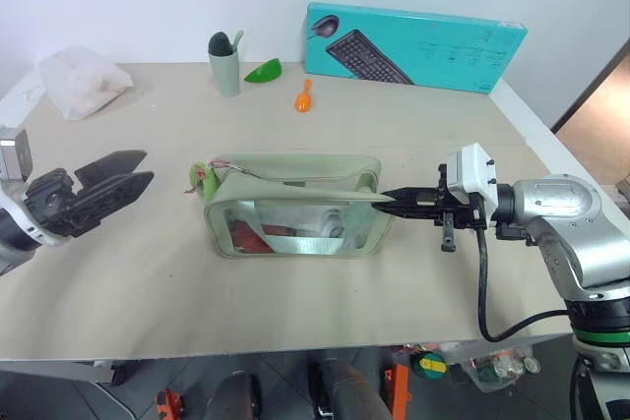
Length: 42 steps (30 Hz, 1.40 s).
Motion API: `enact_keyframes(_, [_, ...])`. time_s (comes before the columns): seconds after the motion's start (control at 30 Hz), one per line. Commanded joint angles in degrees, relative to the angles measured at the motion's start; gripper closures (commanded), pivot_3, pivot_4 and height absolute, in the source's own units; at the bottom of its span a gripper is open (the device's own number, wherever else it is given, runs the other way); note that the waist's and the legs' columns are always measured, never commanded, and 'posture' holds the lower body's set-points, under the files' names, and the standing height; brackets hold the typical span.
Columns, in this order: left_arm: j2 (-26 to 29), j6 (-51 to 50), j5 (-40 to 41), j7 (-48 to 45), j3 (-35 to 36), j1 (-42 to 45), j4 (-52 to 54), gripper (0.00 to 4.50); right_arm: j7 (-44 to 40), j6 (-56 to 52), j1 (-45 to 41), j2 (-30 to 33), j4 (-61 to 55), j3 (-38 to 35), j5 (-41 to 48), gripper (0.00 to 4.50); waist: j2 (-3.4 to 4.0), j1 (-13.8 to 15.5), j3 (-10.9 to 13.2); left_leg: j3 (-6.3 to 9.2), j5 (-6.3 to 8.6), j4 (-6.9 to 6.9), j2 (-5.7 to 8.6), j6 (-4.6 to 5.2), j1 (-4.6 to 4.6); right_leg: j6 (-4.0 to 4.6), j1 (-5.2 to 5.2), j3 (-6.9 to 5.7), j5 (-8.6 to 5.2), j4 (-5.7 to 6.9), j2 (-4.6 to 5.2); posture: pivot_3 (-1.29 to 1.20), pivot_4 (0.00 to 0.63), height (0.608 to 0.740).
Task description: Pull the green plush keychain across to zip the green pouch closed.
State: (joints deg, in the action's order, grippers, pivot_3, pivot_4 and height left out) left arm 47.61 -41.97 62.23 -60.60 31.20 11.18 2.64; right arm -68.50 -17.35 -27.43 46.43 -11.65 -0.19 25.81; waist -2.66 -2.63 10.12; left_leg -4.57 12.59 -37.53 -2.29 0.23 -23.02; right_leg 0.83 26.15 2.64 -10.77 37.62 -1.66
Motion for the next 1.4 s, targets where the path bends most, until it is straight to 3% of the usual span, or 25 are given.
enact_keyframes(0.03, [-1.0,0.3,-2.9,2.1,-1.8,1.0,-2.1,0.00,0.1,0.0,0.1,-0.2,-2.3,0.1,0.3,4.46,-0.01,0.0,0.0,0.01,0.00,0.00,-0.02,0.00,0.00,0.00,0.00,-0.02,0.00,0.00,-0.01,0.00,0.150,0.740])
enact_keyframes(0.43, [-6.9,3.0,-10.4,3.3,-8.6,7.1,-9.1,0.00,1.2,-1.3,1.4,0.2,-4.3,-1.0,1.2,4.46,-0.03,0.0,0.0,0.09,0.00,0.07,-0.22,0.00,0.01,-0.04,0.01,-0.13,0.03,0.01,-0.22,0.00,0.150,0.740])
enact_keyframes(0.73, [-8.1,4.2,-14.1,-0.4,-11.4,10.1,-14.5,0.00,2.4,-1.8,2.1,0.3,-5.3,-1.4,1.4,4.46,-0.04,0.0,0.0,0.10,0.01,0.08,-0.24,-0.01,0.00,-0.06,0.01,-0.13,0.05,0.01,-0.24,0.00,0.150,0.740])
enact_keyframes(0.77, [-8.2,4.1,-14.5,-0.8,-11.7,10.3,-14.9,0.53,2.5,-1.8,2.2,0.3,-5.4,-1.3,1.4,4.50,-0.04,0.0,0.0,0.11,0.01,0.08,-0.23,-0.01,0.00,-0.06,0.01,-0.14,0.05,0.01,-0.24,0.00,0.150,0.740])
enact_keyframes(0.87, [-8.6,3.8,-15.1,-2.1,-12.7,10.6,-15.0,1.56,2.8,-1.8,2.2,0.1,-5.4,-1.2,1.4,4.50,-0.04,0.0,0.0,0.09,0.01,0.08,-0.24,-0.01,0.00,-0.06,0.01,-0.12,0.05,0.01,-0.24,0.00,0.150,0.740])
enact_keyframes(1.17, [-11.2,3.1,-14.0,-2.2,-12.8,13.2,-13.6,4.40,2.9,-1.7,2.1,-0.1,-5.4,-0.8,1.4,4.50,-0.05,0.0,0.0,0.11,0.01,0.07,-0.23,-0.01,0.00,-0.09,0.00,-0.12,0.06,0.01,-0.26,0.00,0.150,0.740])
enact_keyframes(1.4, [-12.8,4.0,-11.2,-0.6,-9.5,15.8,-11.8,4.40,3.2,-1.7,2.6,-0.1,-5.9,-0.7,1.3,4.50,-0.06,0.1,0.0,0.14,0.01,0.07,-0.20,-0.01,-0.02,-0.12,-0.01,-0.11,0.08,0.01,-0.24,0.00,0.150,0.740])
